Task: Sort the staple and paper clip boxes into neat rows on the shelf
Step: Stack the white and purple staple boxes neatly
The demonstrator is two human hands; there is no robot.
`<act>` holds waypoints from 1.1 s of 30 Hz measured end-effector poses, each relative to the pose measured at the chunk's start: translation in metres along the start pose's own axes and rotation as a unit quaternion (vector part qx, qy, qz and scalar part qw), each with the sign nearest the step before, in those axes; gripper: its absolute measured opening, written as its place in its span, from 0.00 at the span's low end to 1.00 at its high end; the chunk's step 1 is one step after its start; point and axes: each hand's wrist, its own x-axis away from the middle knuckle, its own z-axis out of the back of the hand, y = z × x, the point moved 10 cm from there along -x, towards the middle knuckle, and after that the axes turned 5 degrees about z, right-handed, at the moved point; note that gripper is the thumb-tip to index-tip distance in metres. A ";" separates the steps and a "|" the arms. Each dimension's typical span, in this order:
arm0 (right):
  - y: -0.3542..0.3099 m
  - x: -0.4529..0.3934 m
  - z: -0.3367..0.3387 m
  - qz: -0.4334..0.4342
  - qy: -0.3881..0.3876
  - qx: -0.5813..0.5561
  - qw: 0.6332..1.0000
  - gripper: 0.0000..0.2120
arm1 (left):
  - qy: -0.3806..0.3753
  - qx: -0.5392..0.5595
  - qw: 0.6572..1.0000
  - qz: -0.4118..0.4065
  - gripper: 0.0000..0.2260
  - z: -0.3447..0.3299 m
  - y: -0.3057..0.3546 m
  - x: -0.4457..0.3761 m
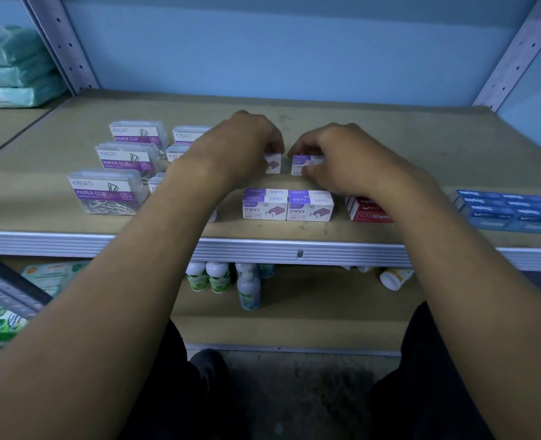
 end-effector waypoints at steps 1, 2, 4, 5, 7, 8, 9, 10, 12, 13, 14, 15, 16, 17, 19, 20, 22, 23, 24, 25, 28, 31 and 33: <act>-0.001 0.000 0.000 0.002 0.004 0.004 1.000 0.16 | 0.001 0.008 1.000 0.003 0.14 0.001 0.000 0.000; -0.002 -0.001 0.001 0.004 0.010 0.009 1.000 0.17 | 0.003 0.013 1.000 0.005 0.15 0.002 0.000 0.000; -0.003 -0.001 0.003 0.008 0.017 0.016 1.000 0.18 | 0.008 0.021 1.000 0.007 0.18 0.004 0.002 0.003; -0.004 -0.001 0.004 0.009 0.019 0.016 1.000 0.18 | 0.009 0.024 1.000 0.005 0.18 0.005 0.003 0.005; -0.005 0.002 0.006 0.013 0.020 0.013 1.000 0.17 | 0.013 0.028 1.000 0.000 0.18 0.007 0.006 0.008; -0.006 0.004 0.008 0.015 0.020 0.011 1.000 0.16 | 0.015 0.032 0.999 0.000 0.18 0.008 0.007 0.010; -0.007 0.007 0.010 0.018 0.022 0.008 1.000 0.15 | 0.018 0.038 0.999 0.000 0.18 0.010 0.008 0.012; -0.009 0.009 0.014 0.021 0.027 0.005 0.999 0.14 | 0.022 0.045 0.999 -0.001 0.17 0.012 0.009 0.015; -0.014 0.015 0.022 0.028 0.037 -0.004 0.999 0.12 | 0.030 0.060 0.998 -0.005 0.17 0.017 0.011 0.021; -0.017 0.017 0.025 0.033 0.039 -0.009 0.999 0.12 | 0.033 0.064 0.997 -0.009 0.17 0.020 0.013 0.024; -0.020 0.020 0.027 0.039 0.040 -0.012 0.998 0.12 | 0.036 0.064 0.997 -0.013 0.17 0.022 0.014 0.027; -0.023 0.022 0.028 0.044 0.038 -0.013 0.998 0.11 | 0.039 0.063 0.997 -0.017 0.17 0.024 0.015 0.031; -0.025 0.024 0.029 0.049 0.035 -0.013 0.998 0.11 | 0.042 0.063 0.997 -0.021 0.17 0.026 0.016 0.034; -0.026 0.026 0.029 0.052 0.032 -0.013 0.998 0.11 | 0.043 0.062 0.997 -0.024 0.17 0.027 0.017 0.037; -0.027 0.029 0.029 0.054 0.027 -0.013 0.998 0.11 | 0.040 0.064 0.997 -0.024 0.17 0.028 0.018 0.042; -0.027 0.030 0.029 0.054 0.026 -0.012 0.998 0.11 | 0.039 0.066 0.997 -0.022 0.16 0.027 0.018 0.044; -0.028 0.031 0.028 0.053 0.022 -0.008 0.998 0.11 | 0.036 0.069 0.997 -0.020 0.16 0.027 0.019 0.046; -0.029 0.032 0.027 0.051 0.020 -0.007 0.998 0.11 | 0.034 0.071 0.997 -0.018 0.16 0.026 0.019 0.046; -0.030 0.033 0.027 0.049 0.017 -0.008 0.999 0.11 | 0.032 0.073 0.997 -0.017 0.16 0.026 0.019 0.047; -0.031 0.034 0.026 0.049 0.014 -0.008 0.999 0.11 | 0.031 0.075 0.997 -0.016 0.17 0.026 0.020 0.047; -0.032 0.036 0.025 0.048 0.012 -0.007 0.999 0.11 | 0.028 0.071 0.997 -0.014 0.17 0.026 0.020 0.048; -0.031 0.037 0.024 0.043 0.008 -0.008 0.999 0.11 | 0.021 0.072 0.997 -0.015 0.17 0.025 0.021 0.049; -0.030 0.037 0.023 0.036 0.004 -0.015 0.999 0.11 | 0.016 0.074 0.997 -0.013 0.16 0.024 0.021 0.050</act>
